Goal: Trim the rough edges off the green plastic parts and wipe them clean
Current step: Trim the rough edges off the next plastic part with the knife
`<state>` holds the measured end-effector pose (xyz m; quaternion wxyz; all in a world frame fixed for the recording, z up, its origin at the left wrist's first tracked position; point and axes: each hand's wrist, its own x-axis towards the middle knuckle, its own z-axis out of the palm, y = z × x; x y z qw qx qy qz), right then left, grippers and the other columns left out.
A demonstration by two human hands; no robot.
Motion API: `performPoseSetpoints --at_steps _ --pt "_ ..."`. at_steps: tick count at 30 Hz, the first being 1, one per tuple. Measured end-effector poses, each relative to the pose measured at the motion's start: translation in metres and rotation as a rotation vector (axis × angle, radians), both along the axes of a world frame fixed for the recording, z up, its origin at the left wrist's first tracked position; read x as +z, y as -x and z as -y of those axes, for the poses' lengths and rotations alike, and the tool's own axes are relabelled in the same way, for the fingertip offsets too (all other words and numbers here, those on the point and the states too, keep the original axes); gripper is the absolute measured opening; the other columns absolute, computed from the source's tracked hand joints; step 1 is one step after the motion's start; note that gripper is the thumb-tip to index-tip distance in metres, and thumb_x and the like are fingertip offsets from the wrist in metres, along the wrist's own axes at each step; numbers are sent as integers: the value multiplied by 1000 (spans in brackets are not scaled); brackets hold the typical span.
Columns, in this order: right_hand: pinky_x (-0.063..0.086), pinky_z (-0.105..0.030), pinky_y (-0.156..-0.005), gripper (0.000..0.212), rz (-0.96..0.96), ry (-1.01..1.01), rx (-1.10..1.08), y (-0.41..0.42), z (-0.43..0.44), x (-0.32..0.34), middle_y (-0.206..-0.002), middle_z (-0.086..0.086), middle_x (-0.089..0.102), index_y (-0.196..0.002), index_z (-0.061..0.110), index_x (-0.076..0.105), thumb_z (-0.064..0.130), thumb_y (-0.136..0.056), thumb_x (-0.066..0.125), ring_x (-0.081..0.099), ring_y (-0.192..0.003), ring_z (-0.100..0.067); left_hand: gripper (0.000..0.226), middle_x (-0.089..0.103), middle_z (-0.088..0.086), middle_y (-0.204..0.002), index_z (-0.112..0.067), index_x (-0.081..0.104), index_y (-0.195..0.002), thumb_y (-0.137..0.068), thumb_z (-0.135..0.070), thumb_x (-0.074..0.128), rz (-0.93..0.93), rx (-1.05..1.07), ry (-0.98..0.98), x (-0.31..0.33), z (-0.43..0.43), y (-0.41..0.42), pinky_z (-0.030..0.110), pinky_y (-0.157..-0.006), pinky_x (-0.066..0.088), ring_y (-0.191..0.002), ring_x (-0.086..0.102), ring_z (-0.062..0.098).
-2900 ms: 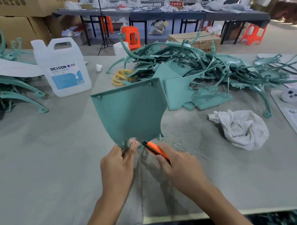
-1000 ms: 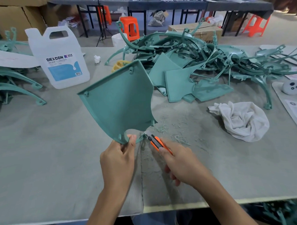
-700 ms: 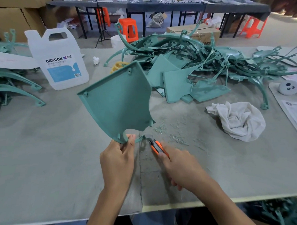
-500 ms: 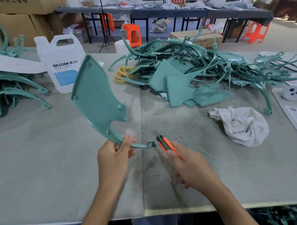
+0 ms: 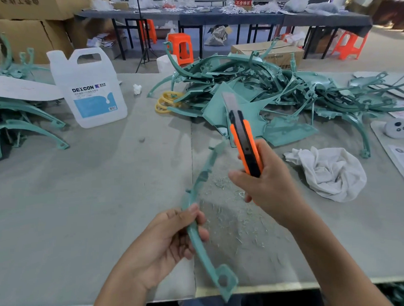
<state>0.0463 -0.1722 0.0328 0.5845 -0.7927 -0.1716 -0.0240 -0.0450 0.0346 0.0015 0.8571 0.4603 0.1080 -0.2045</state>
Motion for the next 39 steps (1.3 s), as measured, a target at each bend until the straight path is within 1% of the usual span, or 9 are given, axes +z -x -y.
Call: performPoseSetpoints --at_steps 2,7,11,16,19,25,30,35,39 --pt "53 -29 -49 35 30 75 66 -9 -4 11 -81 -11 52 -97 32 53 4 -85 71 52 -56 -18 40 65 13 -59 -2 72 -71 -51 -21 100 -116 -59 196 3 -3 4 25 -37 53 -42 63 18" --pt "51 -28 -46 28 85 303 220 -30 2 28 -76 -1 63 -100 25 50 17 -90 75 66 -57 -16 36 54 6 -44 -7 63 -67 -82 -34 82 -122 -99 440 8 -13 9 21 -30 40 -31 51 16" --pt "55 -36 -43 28 66 614 220 -51 5 25 -71 -3 62 -95 27 44 29 -91 72 65 -51 -22 49 58 5 -52 -9 67 -62 -86 -49 55 -204 233 145 -8 -10 10 20 -35 46 -37 56 15" --pt "54 -32 -44 24 -11 826 284 -80 -4 -6 -71 -7 64 -95 19 47 25 -91 70 67 -48 -24 11 69 18 -75 -3 62 -101 -96 1 53 -120 397 -277 -44 4 16 24 -38 46 -47 60 20" --pt "48 -26 -44 24 -99 781 323 -92 -8 -25 -62 -7 67 -91 27 47 23 -90 71 67 -49 -28 37 69 5 -82 -24 60 -113 -91 6 63 10 527 -468 -58 1 8 27 -44 49 -57 62 20" --pt "60 -43 -63 27 -38 767 223 -80 -16 -56 -78 -3 66 -96 24 52 35 -87 76 68 -64 -23 6 73 5 -68 -33 75 -93 -90 -29 73 180 331 -816 -56 -5 -19 22 -51 51 -56 68 17" --pt "44 -31 -58 34 78 771 104 -49 10 -52 -72 6 58 -85 31 45 61 -93 59 57 -61 -11 10 70 -3 -57 -49 71 -87 -92 -41 66 335 289 -1008 -55 -2 -30 17 -53 50 -49 67 10" --pt "33 -27 -52 38 96 939 93 5 43 -54 -63 6 51 -88 33 36 68 -94 48 48 -56 -12 12 68 -4 -57 -47 69 -85 -94 -39 68 380 321 -1022 -66 4 -30 23 -55 51 -49 65 10" --pt "45 -34 -65 44 61 1102 82 21 50 -51 -75 6 59 -94 30 42 72 -96 28 59 -71 -19 9 70 -6 -59 -44 70 -83 -91 -39 71 367 297 -1015 -69 1 -30 24 -56 54 -52 67 9"
